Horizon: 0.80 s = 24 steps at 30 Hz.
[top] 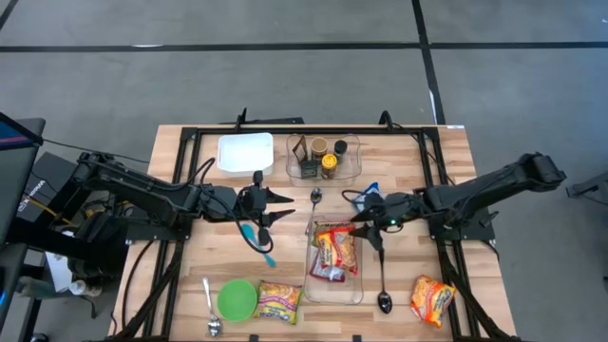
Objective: Pick & Place Food Item
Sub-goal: Put the green noodle pack into the bottom transparent bin
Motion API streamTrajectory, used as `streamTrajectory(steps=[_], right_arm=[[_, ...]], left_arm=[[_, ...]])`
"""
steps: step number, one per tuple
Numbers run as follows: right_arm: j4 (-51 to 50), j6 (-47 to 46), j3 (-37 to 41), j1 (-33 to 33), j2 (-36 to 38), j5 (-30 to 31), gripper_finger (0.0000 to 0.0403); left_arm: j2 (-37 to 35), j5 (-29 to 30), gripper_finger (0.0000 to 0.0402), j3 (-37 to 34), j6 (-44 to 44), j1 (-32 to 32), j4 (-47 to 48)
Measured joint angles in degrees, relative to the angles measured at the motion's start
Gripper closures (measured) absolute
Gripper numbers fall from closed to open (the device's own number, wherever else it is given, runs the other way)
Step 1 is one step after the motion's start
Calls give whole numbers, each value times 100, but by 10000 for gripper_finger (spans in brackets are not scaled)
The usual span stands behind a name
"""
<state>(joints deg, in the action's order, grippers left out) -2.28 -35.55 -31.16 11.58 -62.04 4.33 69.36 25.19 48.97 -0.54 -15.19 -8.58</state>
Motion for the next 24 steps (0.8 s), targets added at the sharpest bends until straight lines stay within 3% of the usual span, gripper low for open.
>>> streamTrajectory(steps=[15,19,24], right_arm=[[-407,11,0,-243,1273,14,154],[-403,1,0,-216,1517,56,154],[-405,18,0,-33,1560,548,154]], left_arm=[[2,-15,289,2,336,-2,504],[2,-476,289,2,695,-26,830],[2,-1386,289,2,1187,-247,1138]])
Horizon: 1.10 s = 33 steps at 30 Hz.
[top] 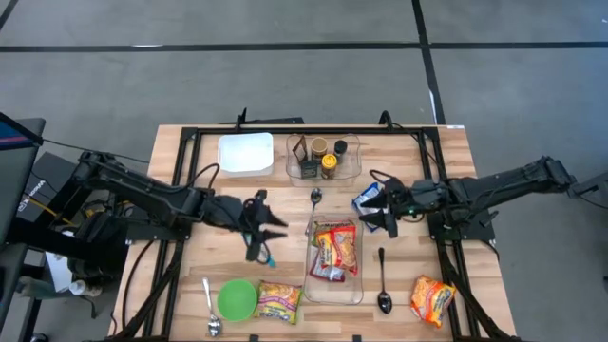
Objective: Pick & Place Food Item
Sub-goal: Put the green noodle pack into the bottom transparent bin
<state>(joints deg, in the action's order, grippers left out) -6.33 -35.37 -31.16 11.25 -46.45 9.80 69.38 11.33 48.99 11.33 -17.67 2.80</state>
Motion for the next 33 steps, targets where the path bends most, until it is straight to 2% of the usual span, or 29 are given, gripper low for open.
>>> streamTrajectory(steps=[3,8,11,21,25,29,33], right_arm=[[2,163,0,92,-34,299,154],[13,236,-3,200,-80,811,154],[0,238,-4,201,-80,850,154],[4,237,-4,201,-80,863,154],[7,236,-4,203,-80,865,154],[9,236,-4,201,-80,866,154],[11,236,-4,201,-80,866,154]], left_arm=[[0,-275,289,0,155,-303,93],[0,-283,289,0,442,-943,251],[0,-246,289,0,736,-1335,334],[0,1121,289,0,1888,-2509,1042],[25,1477,289,0,2295,-2904,1222],[247,1819,289,2,2385,-3176,1222],[708,2009,289,4,2365,-3162,1234]])
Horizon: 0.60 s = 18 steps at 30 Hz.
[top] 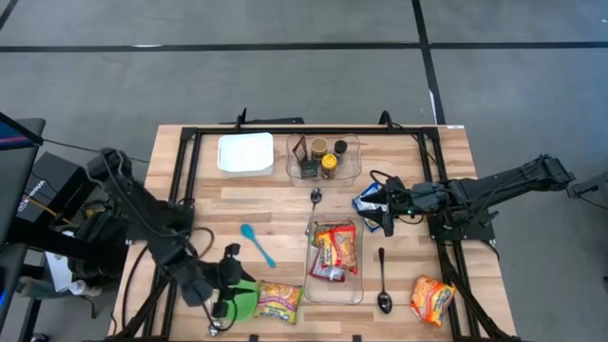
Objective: Pick & Place Food Item
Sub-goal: Put the green noodle pack into the bottom transparent bin
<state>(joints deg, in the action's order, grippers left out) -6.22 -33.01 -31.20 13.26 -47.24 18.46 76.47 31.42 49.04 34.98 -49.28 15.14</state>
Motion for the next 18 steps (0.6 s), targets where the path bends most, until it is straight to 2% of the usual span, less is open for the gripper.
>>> streamTrajectory(steps=[3,8,11,18], right_arm=[[0,0,0,0,0,0,154],[0,0,0,0,0,0,154],[0,-1,0,0,0,-2,154],[0,-2,0,0,0,0,154]], left_arm=[[389,-19,289,0,-47,107,-14],[881,-365,289,-2,-678,172,-224],[1082,-628,289,-2,-1090,133,-713],[1374,-774,289,-2,-1831,-3,-1774]])
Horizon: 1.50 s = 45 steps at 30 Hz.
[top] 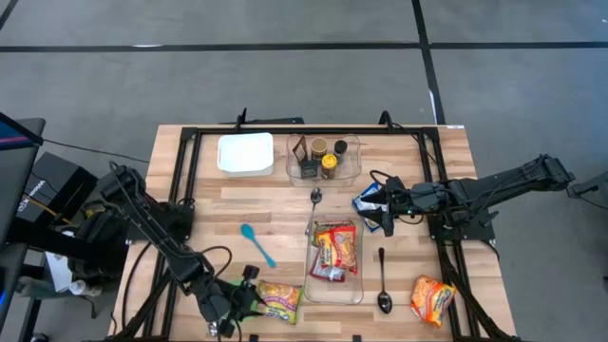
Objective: Pick & Place Food Item
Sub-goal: Put the green noodle pack into the bottom transparent bin
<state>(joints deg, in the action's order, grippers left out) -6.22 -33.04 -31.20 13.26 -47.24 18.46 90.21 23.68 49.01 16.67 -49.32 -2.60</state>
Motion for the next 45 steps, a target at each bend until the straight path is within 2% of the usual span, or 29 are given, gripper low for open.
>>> streamTrajectory(steps=[5,10,12,22,29,45], right_arm=[[0,0,0,0,0,-1,154],[0,0,0,0,0,120,154],[0,0,0,-2,0,133,154],[0,2,0,-2,0,133,154],[0,6,0,-11,0,137,154],[0,55,0,-26,0,146,154]], left_arm=[[114,-18,289,0,-39,-24,-224],[397,-356,289,9,-387,-22,-969],[545,-411,292,101,-509,-24,-960],[774,-409,344,673,-788,197,-890],[831,-406,397,988,-788,458,-476],[831,-402,401,1816,-1085,531,467]])
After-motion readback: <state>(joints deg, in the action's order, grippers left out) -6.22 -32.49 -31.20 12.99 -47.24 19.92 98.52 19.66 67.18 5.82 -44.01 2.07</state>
